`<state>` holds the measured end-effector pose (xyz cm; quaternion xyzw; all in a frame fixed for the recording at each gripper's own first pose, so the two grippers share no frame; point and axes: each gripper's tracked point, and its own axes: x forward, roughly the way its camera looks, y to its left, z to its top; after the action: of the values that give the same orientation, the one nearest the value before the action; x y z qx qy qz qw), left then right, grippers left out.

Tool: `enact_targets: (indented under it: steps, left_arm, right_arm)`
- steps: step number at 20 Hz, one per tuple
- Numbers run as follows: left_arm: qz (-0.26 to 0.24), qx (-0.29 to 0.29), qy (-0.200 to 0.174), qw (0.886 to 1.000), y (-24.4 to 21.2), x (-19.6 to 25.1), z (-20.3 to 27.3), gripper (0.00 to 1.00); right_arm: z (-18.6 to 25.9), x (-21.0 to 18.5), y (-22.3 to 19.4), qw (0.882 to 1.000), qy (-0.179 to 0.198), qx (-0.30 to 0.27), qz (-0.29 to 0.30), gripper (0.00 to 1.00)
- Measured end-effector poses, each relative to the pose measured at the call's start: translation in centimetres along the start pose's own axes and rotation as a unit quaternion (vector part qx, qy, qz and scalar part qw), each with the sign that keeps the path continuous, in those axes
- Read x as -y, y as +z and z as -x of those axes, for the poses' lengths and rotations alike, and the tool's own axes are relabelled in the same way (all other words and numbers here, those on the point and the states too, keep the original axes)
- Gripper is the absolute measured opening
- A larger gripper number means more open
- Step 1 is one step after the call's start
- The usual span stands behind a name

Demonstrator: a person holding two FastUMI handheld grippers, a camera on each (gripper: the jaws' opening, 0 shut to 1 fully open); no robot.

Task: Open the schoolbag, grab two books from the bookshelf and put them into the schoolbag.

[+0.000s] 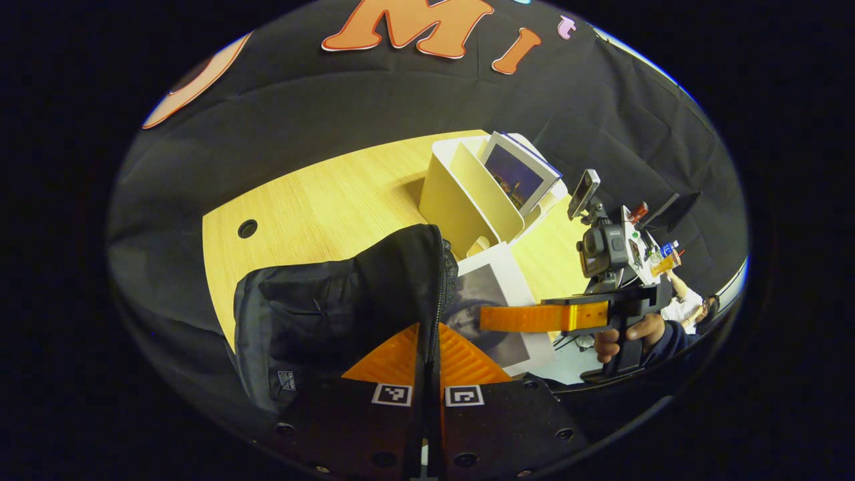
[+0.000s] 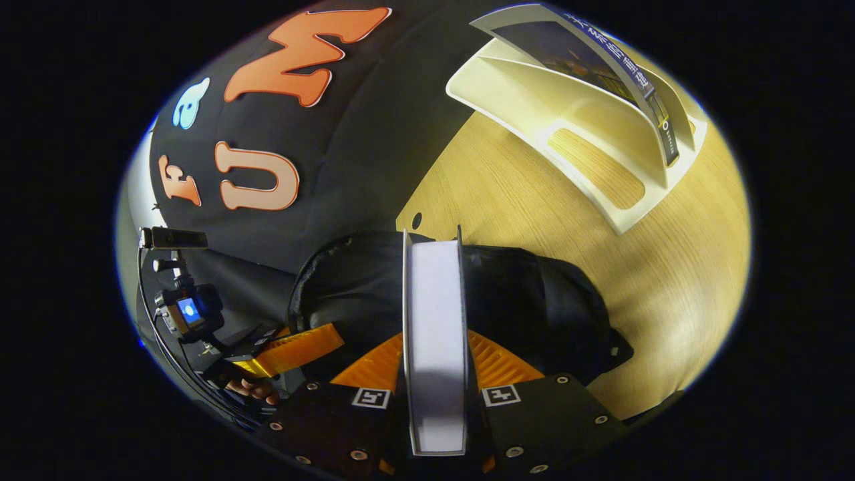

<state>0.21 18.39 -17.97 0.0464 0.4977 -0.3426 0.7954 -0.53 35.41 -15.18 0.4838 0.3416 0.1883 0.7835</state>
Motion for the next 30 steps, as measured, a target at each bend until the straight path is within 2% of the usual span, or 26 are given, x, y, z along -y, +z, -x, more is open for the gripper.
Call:
enact_targets:
  steps: [3,7,13,14,15,18,19,20,21,22,23,24,27,30]
  left_arm:
    - [0.005,0.006,-0.001,1.0,0.3,0.4,0.2,0.04]
    - [0.009,0.013,-0.01,1.0,0.3,1.0,0.0,0.04]
    - [0.012,0.015,-0.02,1.0,0.5,1.7,-0.4,0.04]
    - [0.014,0.015,-0.021,1.0,0.5,1.6,-0.5,0.04]
    - [0.016,0.015,-0.021,1.0,0.4,1.7,-0.5,0.04]
    - [0.02,0.014,-0.019,1.0,0.6,1.6,-0.8,0.04]
    - [0.021,0.013,-0.018,1.0,0.4,1.5,-0.9,0.04]
    - [0.022,0.012,-0.017,1.0,0.3,1.5,-1.1,0.04]
    - [0.023,0.011,-0.017,1.0,0.3,1.5,-1.1,0.05]
    - [0.022,0.01,-0.015,1.0,0.3,1.6,-1.2,0.05]
    - [0.024,0.01,-0.014,1.0,0.2,1.6,-1.3,0.04]
    - [0.024,0.009,-0.012,1.0,0.3,1.6,-1.4,0.04]
    - [0.025,0.005,-0.012,1.0,0.1,1.6,-1.7,0.04]
    - [0.026,0.0,-0.011,1.0,-0.1,1.6,-2.3,0.04]
  right_arm:
    - [-1.6,-0.2,-0.2,1.0,0.006,0.009,-0.017,0.36]
    - [-3.1,0.6,-0.8,1.0,-0.006,0.012,-0.02,0.35]
    - [-5.1,0.3,-1.7,0.999,0.008,0.005,-0.039,0.35]
    - [-5.3,0.4,-1.7,0.999,0.011,0.005,-0.045,0.27]
    - [-5.5,0.6,-1.6,0.999,0.008,0.006,-0.049,0.36]
    - [-5.6,2.0,-2.2,0.999,-0.021,-0.002,-0.041,0.41]
    - [-5.7,2.2,-2.2,0.999,-0.029,-0.009,-0.038,0.47]
    - [-5.7,2.6,-2.4,0.999,-0.037,-0.015,-0.037,0.43]
    - [-5.5,3.0,-2.4,0.998,-0.046,-0.019,-0.034,0.65]
    - [-5.3,3.6,-2.4,0.998,-0.06,-0.021,-0.027,0.62]
    - [-4.9,4.2,-2.2,0.997,-0.074,-0.024,-0.021,0.85]
    - [-4.6,4.6,-2.2,0.996,-0.08,-0.024,-0.016,0.96]
    - [-3.6,6.0,-1.9,0.994,-0.105,-0.027,-0.007,0.98]
    - [-2.2,6.5,-1.4,0.993,-0.114,-0.029,0.003,0.98]
